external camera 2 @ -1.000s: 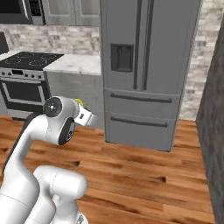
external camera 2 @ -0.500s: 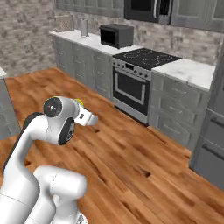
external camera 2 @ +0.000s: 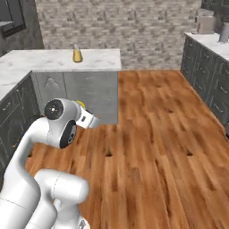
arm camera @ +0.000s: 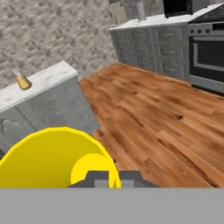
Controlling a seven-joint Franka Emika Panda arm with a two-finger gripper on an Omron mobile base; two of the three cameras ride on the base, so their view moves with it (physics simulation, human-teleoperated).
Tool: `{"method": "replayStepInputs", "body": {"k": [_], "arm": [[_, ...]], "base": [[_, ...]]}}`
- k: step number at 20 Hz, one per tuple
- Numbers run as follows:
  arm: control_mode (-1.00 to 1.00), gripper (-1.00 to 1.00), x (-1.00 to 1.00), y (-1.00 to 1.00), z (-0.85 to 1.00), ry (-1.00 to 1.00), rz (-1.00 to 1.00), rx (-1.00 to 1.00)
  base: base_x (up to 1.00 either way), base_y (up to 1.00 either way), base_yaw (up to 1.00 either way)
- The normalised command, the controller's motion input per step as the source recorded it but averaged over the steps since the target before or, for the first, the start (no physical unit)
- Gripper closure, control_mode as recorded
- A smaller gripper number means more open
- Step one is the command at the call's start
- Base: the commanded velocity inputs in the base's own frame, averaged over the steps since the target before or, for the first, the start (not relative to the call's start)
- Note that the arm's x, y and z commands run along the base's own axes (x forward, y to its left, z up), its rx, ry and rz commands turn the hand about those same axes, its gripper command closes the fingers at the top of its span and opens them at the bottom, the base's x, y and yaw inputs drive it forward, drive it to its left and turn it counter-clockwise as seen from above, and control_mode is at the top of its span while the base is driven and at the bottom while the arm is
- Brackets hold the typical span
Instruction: Place the pitcher and cup on the dining counter for serving.
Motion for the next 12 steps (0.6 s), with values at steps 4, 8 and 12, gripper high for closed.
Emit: {"method": "replayStepInputs", "body": {"k": [4, 8, 12], "arm": [[1.00, 1.00, 0.00, 0.00, 0.00, 0.00, 0.00, 0.00], [1.00, 1.00, 0.00, 0.00, 0.00, 0.00, 0.00, 0.00], [1.00, 1.00, 0.00, 0.00, 0.00, 0.00, 0.00, 0.00]], "base": [[0.33, -0.09, 0.91], [0.89, -0.19, 0.71], [1.00, -0.27, 0.47]]}}
